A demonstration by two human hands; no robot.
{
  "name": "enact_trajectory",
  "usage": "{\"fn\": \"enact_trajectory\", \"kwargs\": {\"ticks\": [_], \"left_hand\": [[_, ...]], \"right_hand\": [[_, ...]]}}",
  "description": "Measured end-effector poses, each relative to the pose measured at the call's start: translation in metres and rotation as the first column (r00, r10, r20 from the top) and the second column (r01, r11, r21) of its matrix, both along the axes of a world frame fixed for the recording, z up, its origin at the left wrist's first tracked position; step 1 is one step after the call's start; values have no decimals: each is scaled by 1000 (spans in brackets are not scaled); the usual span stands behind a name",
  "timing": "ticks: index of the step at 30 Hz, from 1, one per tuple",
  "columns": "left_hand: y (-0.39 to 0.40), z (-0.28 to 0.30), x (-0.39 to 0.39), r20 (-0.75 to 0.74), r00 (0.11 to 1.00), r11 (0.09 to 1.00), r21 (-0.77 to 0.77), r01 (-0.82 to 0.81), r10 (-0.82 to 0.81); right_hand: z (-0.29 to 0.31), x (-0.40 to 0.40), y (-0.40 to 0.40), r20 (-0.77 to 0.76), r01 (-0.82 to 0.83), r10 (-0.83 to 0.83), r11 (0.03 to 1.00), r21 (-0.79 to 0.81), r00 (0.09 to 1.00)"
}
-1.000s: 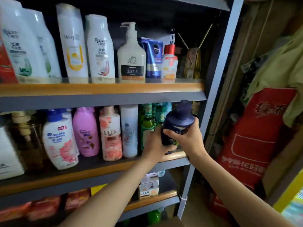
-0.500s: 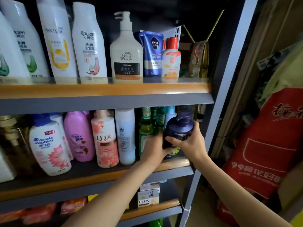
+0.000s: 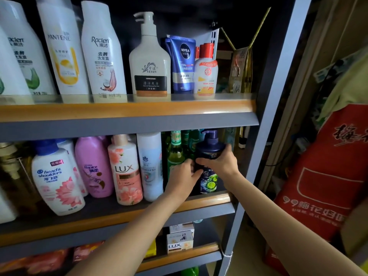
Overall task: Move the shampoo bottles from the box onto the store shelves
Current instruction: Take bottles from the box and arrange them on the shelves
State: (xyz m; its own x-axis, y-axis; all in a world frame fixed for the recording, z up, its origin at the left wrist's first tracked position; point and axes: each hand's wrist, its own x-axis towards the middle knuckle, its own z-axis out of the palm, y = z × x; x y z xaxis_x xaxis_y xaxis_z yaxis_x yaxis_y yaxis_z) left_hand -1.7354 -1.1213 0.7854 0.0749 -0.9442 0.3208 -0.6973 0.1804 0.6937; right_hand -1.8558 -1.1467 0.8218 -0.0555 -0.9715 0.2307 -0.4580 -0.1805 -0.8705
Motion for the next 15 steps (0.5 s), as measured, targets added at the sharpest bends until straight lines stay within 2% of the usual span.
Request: {"fn": "enact_trajectory", "kwargs": {"ticks": [2, 6, 11, 14, 15], "left_hand": [[0, -1, 2, 44, 999, 1000, -11, -25, 25], [3, -4, 2, 271, 955, 989, -109, -98, 124], [13, -7, 1, 302, 944, 983, -162, -85, 132], [26, -7, 8, 335, 929, 977, -190, -96, 156], [32, -7, 12, 352, 920, 972, -211, -101, 172]], "right_hand": [[2, 4, 1, -9, -6, 6, 1000, 6, 1000], [1, 11, 5, -2, 15, -15, 1000, 17, 1000], [-8, 16, 17, 51, 65, -68, 996, 60, 996], [-29, 21, 41, 55, 259, -257, 965, -29, 965], [-36, 26, 53, 56, 267, -263, 961, -72, 963]]}}
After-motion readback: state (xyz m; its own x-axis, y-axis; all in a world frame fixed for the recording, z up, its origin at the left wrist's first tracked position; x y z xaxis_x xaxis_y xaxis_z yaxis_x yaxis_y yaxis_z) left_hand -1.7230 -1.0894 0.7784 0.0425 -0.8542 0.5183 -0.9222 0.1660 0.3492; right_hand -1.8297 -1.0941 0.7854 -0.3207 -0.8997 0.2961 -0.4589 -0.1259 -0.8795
